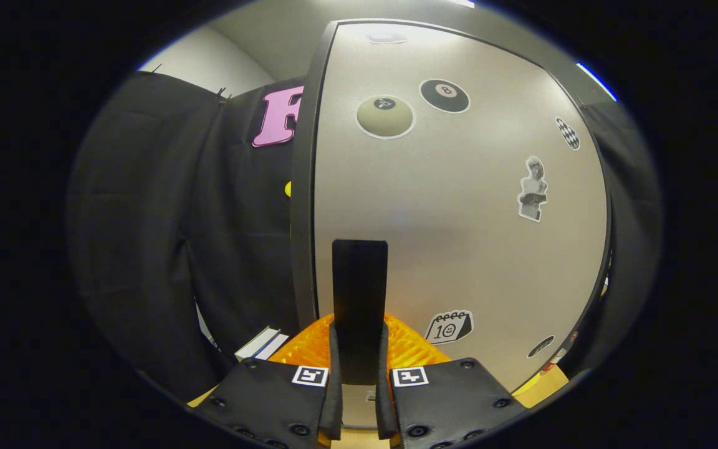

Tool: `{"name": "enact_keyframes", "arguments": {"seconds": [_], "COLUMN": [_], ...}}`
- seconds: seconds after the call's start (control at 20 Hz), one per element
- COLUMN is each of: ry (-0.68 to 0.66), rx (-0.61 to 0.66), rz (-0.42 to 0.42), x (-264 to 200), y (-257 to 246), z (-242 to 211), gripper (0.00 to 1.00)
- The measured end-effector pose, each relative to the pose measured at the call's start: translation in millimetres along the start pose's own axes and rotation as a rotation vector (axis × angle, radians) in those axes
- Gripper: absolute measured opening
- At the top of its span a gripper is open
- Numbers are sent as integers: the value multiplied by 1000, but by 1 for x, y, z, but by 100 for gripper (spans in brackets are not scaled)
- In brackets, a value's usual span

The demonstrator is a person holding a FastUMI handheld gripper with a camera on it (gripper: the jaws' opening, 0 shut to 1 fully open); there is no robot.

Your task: Open the shoe cabinet door, grab the shoes and put them into the shoe cabinet, then close the shoe cabinet door.

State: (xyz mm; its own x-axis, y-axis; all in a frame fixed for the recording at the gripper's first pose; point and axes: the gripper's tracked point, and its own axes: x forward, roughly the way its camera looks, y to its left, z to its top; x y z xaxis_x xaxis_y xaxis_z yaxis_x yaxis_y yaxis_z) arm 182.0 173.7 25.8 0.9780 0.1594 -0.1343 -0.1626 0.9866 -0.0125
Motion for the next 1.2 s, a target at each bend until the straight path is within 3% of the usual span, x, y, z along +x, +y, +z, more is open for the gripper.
{"name": "enact_keyframes", "arguments": {"seconds": [0.15,0.3,1.2], "ry": [-2,19,-8], "rx": [4,-28,-18], "rz": [14,9,71], "x": [-5,-5,-138], "y": [1,1,-35], "z": [0,-3,-12], "gripper": [19,8,8]}}
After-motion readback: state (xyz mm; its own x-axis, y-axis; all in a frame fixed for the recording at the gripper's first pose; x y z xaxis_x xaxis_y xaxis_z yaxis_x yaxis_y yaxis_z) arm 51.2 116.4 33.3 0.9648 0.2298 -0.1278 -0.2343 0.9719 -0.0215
